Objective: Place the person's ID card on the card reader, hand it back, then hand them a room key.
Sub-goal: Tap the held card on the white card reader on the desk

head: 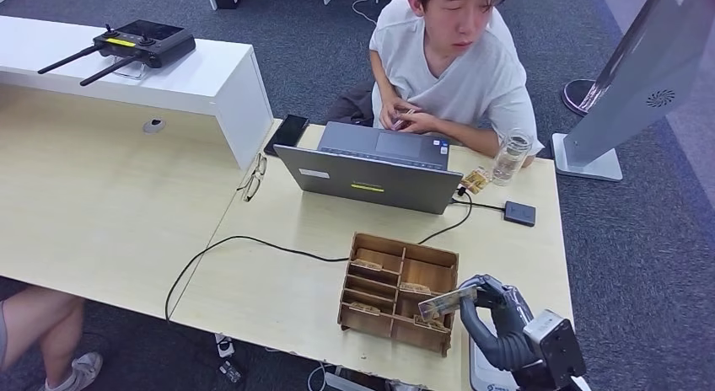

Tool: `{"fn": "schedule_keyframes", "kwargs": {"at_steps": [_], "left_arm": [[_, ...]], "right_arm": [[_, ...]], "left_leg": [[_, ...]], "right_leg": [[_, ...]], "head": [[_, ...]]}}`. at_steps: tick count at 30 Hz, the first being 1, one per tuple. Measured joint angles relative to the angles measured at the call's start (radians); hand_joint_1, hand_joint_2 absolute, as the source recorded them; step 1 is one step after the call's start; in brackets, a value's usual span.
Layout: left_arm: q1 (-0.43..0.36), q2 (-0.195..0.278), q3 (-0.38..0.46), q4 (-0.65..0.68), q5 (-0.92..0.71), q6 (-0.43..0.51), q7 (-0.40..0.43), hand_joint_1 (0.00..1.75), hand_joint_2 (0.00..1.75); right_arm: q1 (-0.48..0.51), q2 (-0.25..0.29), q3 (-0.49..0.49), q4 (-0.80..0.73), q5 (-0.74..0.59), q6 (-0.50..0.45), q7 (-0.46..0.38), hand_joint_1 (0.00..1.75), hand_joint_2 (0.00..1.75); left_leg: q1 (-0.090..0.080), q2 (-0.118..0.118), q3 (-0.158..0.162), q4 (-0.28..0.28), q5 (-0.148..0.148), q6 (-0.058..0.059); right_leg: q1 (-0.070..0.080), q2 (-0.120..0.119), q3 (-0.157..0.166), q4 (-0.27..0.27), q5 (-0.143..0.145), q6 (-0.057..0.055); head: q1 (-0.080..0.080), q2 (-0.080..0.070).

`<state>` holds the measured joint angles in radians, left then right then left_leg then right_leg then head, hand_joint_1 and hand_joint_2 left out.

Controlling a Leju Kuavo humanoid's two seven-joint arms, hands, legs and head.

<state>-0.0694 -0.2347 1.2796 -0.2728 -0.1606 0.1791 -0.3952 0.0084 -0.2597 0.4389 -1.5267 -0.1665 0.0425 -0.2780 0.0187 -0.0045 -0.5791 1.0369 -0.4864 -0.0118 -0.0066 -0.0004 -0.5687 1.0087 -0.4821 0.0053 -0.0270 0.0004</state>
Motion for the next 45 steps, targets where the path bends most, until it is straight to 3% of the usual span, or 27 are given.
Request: {"fn": "schedule_keyframes", "kwargs": {"at_steps": [11,32,45], "left_arm": [[0.001,0.000,0.000,0.000,-0.007,-0.002,0.007,0.00,0.00],[0.000,0.001,-0.005,0.000,-0.031,0.001,0.050,0.00,0.00],[-0.001,0.002,-0.031,0.001,-0.055,0.008,0.090,0.00,0.00]], "right_arm": [[0.030,-0.086,-0.067,0.024,0.026,0.036,0.066,1.75,1.75],[-0.007,-0.215,-0.069,0.063,0.074,0.130,0.171,1.75,1.75],[-0.071,-0.244,-0.022,0.101,0.208,0.092,0.273,1.75,1.75]], "left_leg": [[0.000,0.000,0.000,0.000,0.000,0.000],[0.000,0.000,0.000,0.000,0.000,0.000],[0.000,0.000,0.000,0.000,0.000,0.000]], "right_leg": [[0.000,0.000,0.000,0.000,0.000,0.000],[0.000,0.000,0.000,0.000,0.000,0.000],[0.000,0.000,0.000,0.000,0.000,0.000]], "head": [[0.000,0.000],[0.000,0.000],[0.000,0.000]]}}
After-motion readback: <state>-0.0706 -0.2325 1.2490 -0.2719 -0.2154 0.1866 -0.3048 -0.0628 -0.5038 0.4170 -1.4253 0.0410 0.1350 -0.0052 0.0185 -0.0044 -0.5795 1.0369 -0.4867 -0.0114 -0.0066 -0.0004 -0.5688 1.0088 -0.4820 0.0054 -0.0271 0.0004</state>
